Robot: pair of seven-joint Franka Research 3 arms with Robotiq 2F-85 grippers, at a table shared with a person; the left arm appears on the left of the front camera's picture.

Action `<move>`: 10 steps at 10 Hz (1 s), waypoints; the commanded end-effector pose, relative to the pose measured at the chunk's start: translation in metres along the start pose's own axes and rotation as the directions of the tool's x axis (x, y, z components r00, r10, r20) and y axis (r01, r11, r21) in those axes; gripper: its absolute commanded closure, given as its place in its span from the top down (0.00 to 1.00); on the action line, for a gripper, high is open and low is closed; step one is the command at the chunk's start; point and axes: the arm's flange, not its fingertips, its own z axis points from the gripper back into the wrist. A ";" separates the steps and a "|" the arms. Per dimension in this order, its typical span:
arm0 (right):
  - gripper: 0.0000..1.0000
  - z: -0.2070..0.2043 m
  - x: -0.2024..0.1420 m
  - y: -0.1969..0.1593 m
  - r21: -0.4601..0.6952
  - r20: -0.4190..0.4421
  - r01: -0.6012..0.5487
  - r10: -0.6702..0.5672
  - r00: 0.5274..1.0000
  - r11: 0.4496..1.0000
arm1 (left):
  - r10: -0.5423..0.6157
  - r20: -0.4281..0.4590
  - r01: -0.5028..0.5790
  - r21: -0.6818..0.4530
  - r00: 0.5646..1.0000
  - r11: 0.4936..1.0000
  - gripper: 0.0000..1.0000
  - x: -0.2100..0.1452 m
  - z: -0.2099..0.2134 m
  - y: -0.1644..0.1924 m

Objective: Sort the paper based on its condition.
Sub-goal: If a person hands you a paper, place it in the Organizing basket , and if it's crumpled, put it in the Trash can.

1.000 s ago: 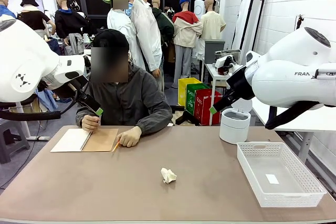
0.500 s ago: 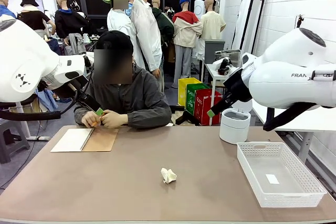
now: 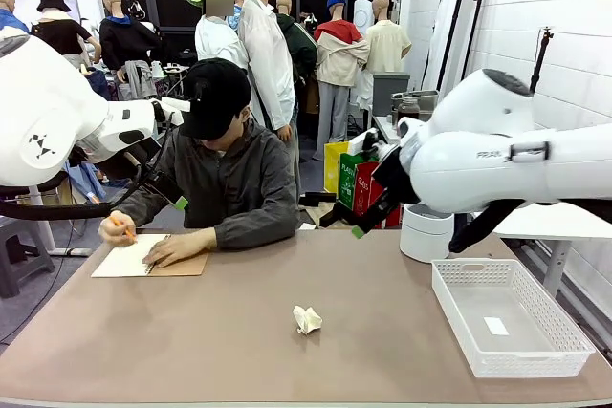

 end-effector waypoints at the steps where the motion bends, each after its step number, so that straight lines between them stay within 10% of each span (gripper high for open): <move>1: 1.00 -0.026 0.015 0.004 0.041 -0.026 0.004 -0.003 1.000 0.999 | 0.000 -0.002 0.000 0.003 1.000 1.000 1.00 0.000 0.001 0.001; 10: 1.00 -0.054 0.013 0.011 0.045 -0.091 -0.015 0.019 0.996 0.999 | 0.000 -0.002 0.000 0.003 1.000 1.000 1.00 0.000 0.001 0.001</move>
